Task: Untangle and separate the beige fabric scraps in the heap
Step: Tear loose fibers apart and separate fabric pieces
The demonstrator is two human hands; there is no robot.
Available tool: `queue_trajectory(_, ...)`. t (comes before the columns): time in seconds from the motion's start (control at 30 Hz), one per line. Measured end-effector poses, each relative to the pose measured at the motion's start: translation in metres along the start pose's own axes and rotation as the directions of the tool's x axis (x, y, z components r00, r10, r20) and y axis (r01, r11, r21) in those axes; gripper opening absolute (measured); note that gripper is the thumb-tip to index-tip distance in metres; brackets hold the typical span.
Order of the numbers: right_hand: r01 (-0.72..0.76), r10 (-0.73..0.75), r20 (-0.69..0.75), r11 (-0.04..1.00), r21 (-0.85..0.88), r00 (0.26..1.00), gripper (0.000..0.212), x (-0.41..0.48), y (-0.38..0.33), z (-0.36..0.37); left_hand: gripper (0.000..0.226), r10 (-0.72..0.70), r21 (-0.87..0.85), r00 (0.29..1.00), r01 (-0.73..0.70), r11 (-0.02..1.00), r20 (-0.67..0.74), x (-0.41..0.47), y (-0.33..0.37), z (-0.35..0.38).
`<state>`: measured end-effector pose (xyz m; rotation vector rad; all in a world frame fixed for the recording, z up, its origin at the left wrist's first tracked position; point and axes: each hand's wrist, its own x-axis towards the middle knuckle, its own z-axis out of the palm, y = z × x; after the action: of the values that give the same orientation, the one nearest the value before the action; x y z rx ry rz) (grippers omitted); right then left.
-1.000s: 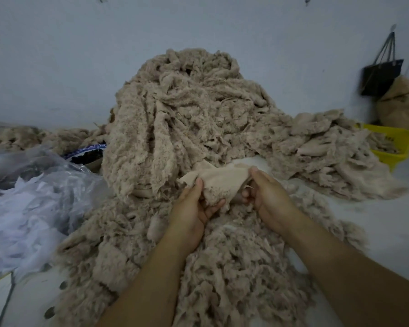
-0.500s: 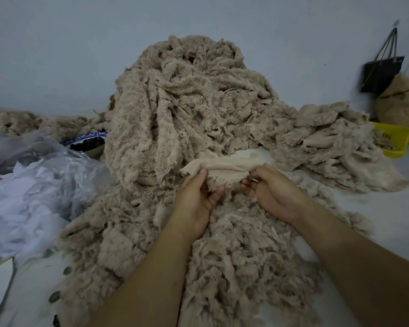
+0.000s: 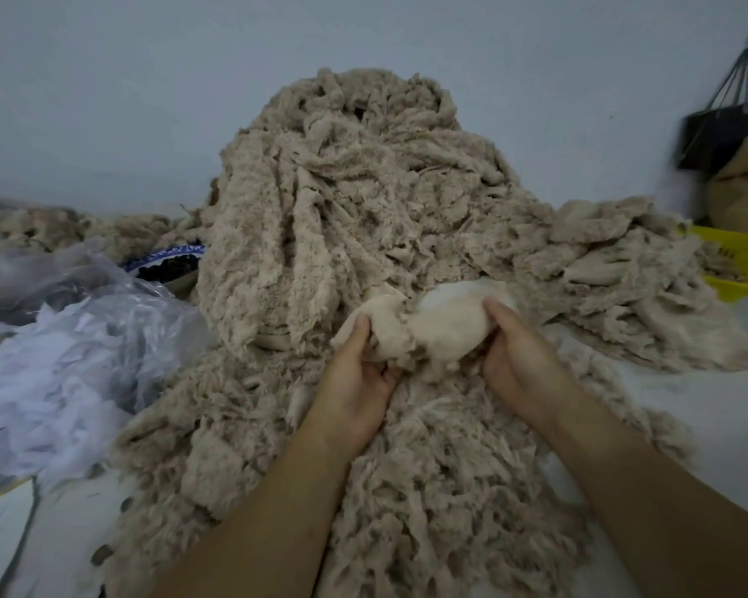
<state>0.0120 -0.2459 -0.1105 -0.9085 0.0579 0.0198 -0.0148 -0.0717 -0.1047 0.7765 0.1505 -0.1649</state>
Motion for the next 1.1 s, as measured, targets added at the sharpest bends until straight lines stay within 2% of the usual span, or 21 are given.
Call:
queue_trajectory(0.13, 0.032, -0.029, -0.108, 0.999, 0.028, 0.994, 0.028, 0.001, -0.007, -0.012, 0.024, -0.026, -0.1, 0.999, 0.021, 0.995, -0.041, -0.002, 0.002, -0.003)
queue_trajectory(0.3, 0.025, -0.019, -0.063, 0.993, 0.112, 0.998, 0.021, -0.002, -0.008, -0.003, 0.02, -0.029, -0.095, 0.999, 0.027, 0.995, -0.022, -0.001, 0.003, -0.005)
queue_trajectory(0.37, 0.029, -0.025, -0.044, 0.995, 0.092, 0.999, 0.02, -0.002, -0.007, -0.001, 0.019, -0.027, -0.059, 1.0, 0.026, 0.998, -0.008, -0.001, 0.002, -0.005)
queue_trajectory(0.43, 0.048, -0.045, 0.039, 0.997, -0.068, 0.998, 0.021, -0.007, -0.004, 0.004, 0.021, -0.009, 0.005, 1.0, 0.009, 1.0, 0.009, 0.0, 0.0, -0.006)
queue_trajectory(0.47, 0.076, -0.054, 0.101, 0.971, -0.227, 0.993, 0.02, -0.01, 0.001, 0.007, 0.021, 0.001, 0.041, 1.0, -0.002, 0.999, 0.023, 0.0, -0.001, -0.006)
queue_trajectory(0.5, 0.111, -0.047, 0.157, 0.896, -0.429, 0.987, 0.02, -0.014, 0.006, 0.009, 0.023, 0.006, 0.074, 0.999, -0.009, 0.997, 0.038, 0.0, -0.002, -0.005)
queue_trajectory(0.57, 0.176, 0.02, 0.249, 0.652, -0.738, 0.968, 0.022, -0.019, 0.015, 0.011, 0.031, 0.007, 0.121, 0.998, -0.014, 0.993, 0.064, -0.001, -0.003, -0.004)
queue_trajectory(0.6, 0.204, 0.04, 0.276, 0.572, -0.794, 0.96, 0.023, -0.019, 0.017, 0.01, 0.033, 0.002, 0.132, 0.998, -0.012, 0.991, 0.07, -0.002, -0.004, -0.003)
queue_trajectory(0.67, 0.213, 0.006, 0.255, 0.529, -0.822, 0.967, 0.021, -0.016, 0.017, 0.01, 0.028, 0.004, 0.113, 0.999, -0.01, 0.994, 0.054, -0.002, -0.003, -0.003)
queue_trajectory(0.7, 0.185, -0.036, 0.199, 0.558, -0.809, 0.979, 0.021, -0.013, 0.015, 0.009, 0.025, 0.009, 0.088, 0.999, -0.012, 0.996, 0.035, -0.001, -0.003, -0.003)
queue_trajectory(0.83, 0.096, -0.135, -0.022, 0.802, -0.59, 0.991, 0.024, 0.002, 0.009, -0.001, 0.025, 0.038, 0.065, 0.998, -0.035, 0.997, -0.051, 0.002, -0.003, -0.001)
queue_trajectory(0.93, 0.084, -0.122, -0.035, 0.838, -0.539, 0.992, 0.024, 0.008, 0.01, -0.004, 0.028, 0.045, 0.106, 0.996, -0.037, 0.994, -0.071, 0.003, -0.003, -0.001)
queue_trajectory(1.1, 0.117, -0.158, -0.052, 0.884, -0.454, 0.986, 0.027, 0.006, 0.009, -0.003, 0.046, -0.044, 0.171, 0.999, 0.044, 0.984, -0.002, 0.0, -0.001, -0.002)
